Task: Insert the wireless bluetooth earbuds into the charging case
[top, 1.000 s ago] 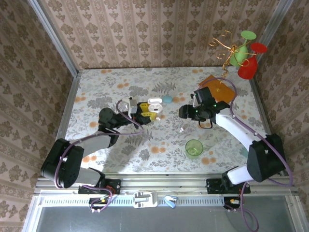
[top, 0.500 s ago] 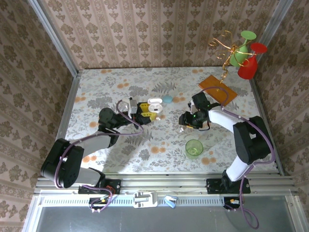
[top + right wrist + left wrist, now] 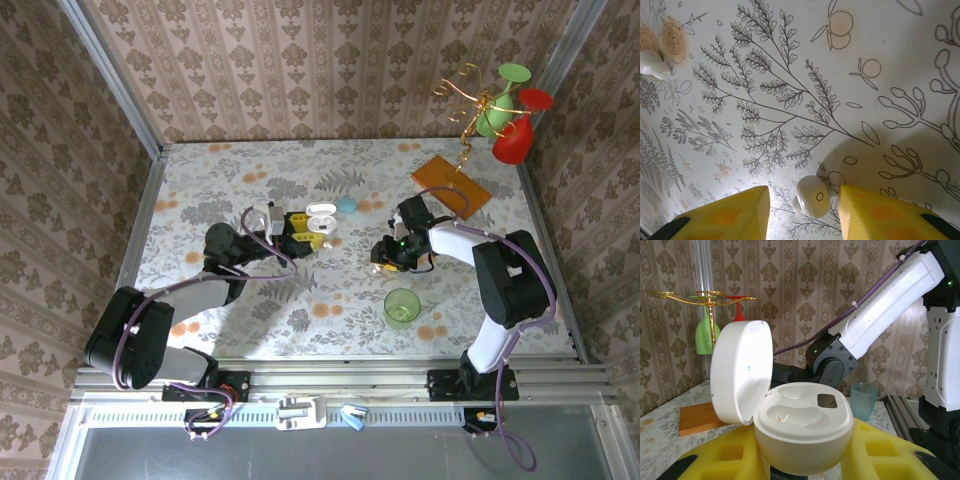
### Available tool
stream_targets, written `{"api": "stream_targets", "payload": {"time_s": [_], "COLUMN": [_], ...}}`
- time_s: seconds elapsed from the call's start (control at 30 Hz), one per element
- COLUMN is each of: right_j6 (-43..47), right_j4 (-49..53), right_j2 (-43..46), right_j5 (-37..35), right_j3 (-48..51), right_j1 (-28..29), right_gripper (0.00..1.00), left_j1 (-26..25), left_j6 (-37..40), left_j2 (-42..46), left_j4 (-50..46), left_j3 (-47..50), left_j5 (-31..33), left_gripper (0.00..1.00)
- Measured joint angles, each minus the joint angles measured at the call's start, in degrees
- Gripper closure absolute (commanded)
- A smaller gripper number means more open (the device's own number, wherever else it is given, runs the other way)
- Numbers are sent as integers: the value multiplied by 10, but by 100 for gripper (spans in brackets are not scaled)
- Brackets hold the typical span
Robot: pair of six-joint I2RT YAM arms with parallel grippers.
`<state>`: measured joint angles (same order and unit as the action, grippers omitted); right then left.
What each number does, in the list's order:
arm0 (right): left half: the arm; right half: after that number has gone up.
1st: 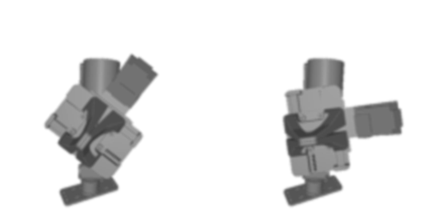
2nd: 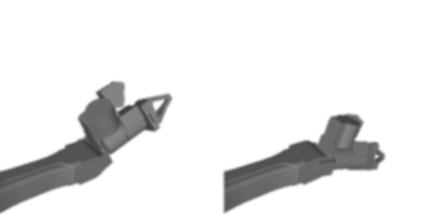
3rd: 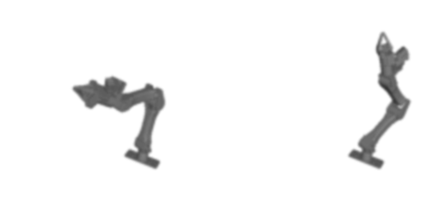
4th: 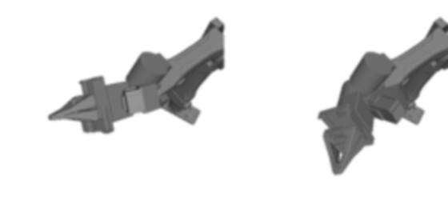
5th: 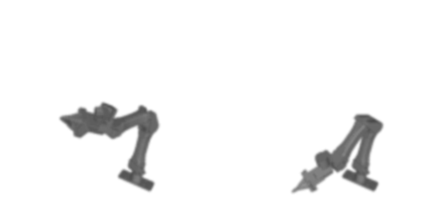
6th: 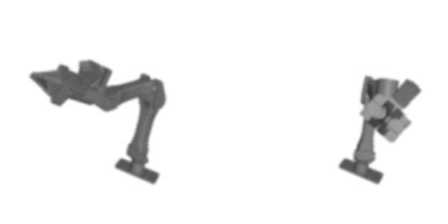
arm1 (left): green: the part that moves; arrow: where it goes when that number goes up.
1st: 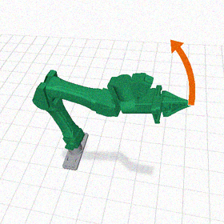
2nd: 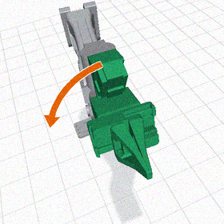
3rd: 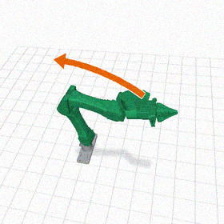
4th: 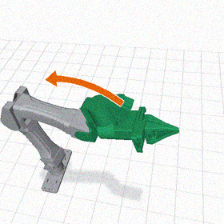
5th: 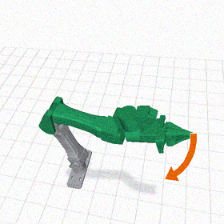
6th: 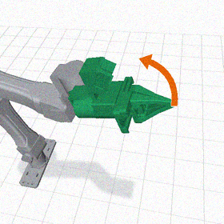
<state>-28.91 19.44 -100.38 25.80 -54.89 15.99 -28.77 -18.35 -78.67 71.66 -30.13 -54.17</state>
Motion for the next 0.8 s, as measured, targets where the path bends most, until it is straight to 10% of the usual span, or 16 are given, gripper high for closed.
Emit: {"api": "stream_targets", "payload": {"time_s": [0.8], "right_j6": [-5], "right_j4": [-30], "right_j2": [-23], "right_j5": [46], "right_j3": [11], "right_j1": [-11], "right_gripper": [80], "left_j1": [0], "left_j6": [0], "left_j2": [0], "left_j4": [0], "left_j3": [0], "left_j5": [0], "left_gripper": [77]}}
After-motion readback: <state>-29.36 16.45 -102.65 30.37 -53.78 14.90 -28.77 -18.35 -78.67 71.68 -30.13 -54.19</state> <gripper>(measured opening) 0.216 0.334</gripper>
